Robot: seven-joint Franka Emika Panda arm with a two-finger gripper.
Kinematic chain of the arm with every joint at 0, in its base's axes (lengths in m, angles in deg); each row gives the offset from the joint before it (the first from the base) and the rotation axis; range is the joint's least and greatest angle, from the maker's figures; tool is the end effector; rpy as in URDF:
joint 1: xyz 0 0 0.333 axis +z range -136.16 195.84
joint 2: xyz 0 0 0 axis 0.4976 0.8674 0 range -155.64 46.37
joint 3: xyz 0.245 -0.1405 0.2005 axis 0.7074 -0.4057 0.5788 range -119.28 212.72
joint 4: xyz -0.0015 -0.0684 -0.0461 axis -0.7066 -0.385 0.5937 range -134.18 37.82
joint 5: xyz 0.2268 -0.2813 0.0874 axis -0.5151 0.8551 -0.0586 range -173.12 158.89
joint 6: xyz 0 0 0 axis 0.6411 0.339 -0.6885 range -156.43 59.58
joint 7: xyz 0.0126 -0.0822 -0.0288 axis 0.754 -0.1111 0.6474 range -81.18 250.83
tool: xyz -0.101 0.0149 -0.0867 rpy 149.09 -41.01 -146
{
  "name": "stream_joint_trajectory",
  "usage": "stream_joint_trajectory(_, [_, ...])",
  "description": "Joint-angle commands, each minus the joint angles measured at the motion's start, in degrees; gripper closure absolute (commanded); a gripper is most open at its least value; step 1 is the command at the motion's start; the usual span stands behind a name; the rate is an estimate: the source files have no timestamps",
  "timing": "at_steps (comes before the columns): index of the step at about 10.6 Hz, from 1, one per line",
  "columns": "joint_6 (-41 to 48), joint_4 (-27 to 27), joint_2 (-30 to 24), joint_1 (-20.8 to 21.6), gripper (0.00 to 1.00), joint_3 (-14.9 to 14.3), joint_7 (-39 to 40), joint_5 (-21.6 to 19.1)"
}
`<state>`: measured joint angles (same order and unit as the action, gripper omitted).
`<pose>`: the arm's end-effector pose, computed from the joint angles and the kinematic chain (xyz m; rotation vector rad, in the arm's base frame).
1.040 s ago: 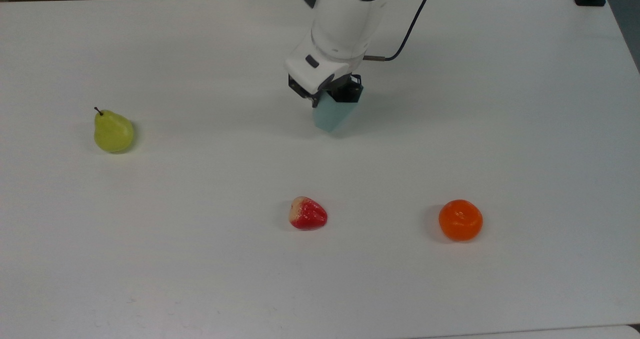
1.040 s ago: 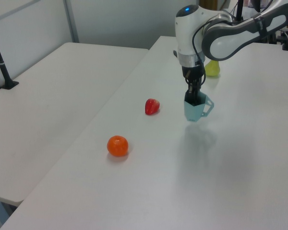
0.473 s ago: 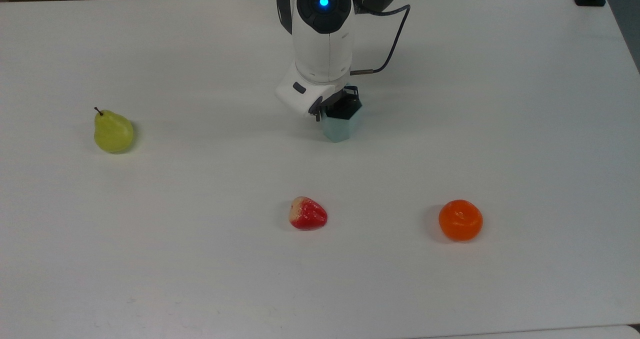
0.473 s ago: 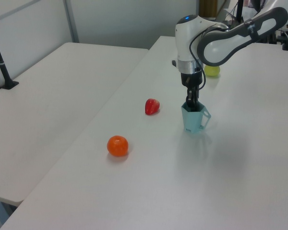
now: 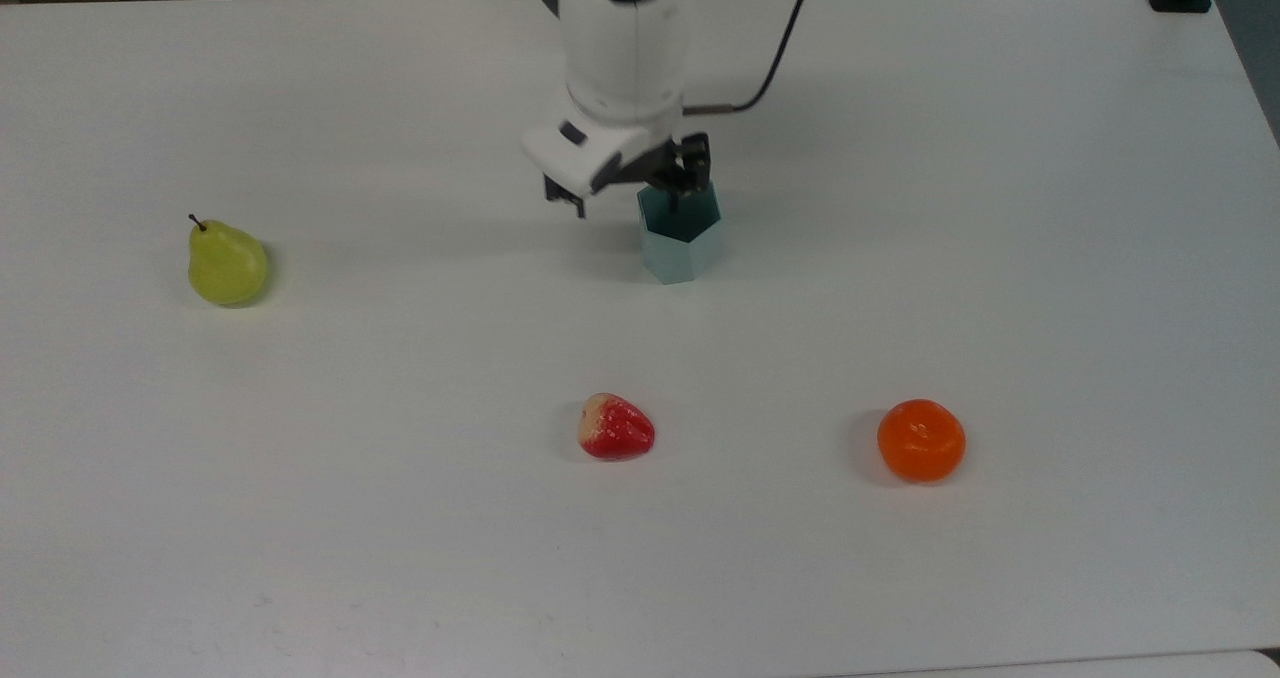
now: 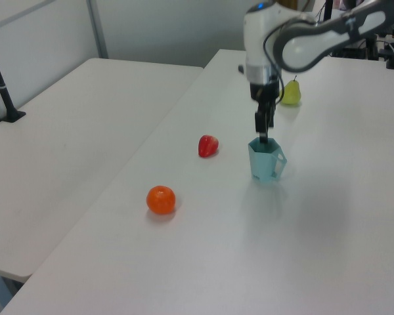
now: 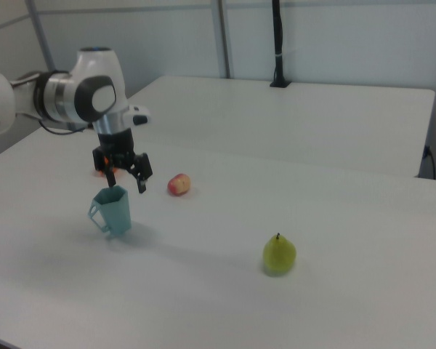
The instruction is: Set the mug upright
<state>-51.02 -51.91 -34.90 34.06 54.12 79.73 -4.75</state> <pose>0.6279 0.1162 0.4244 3.1299 0.1926 -0.1013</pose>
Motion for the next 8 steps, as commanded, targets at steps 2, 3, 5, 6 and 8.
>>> stream_joint_trajectory(2, [6.7, -1.3, -12.1, 0.3, 0.00, -5.7, 0.9, -0.7])
stream_joint_trajectory(3, [8.9, -1.3, -14.2, 0.3, 0.00, -6.9, 1.0, -0.7])
stream_joint_trajectory(5, [12.7, -1.3, -17.7, 0.4, 0.00, -8.7, 1.5, -0.6])
stream_joint_trajectory(6, [14.3, -1.3, -18.8, 0.4, 0.00, -9.3, 1.6, -0.6])
stream_joint_trajectory(8, [14.1, -1.1, -18.8, 0.4, 0.00, -9.4, 1.4, -0.6])
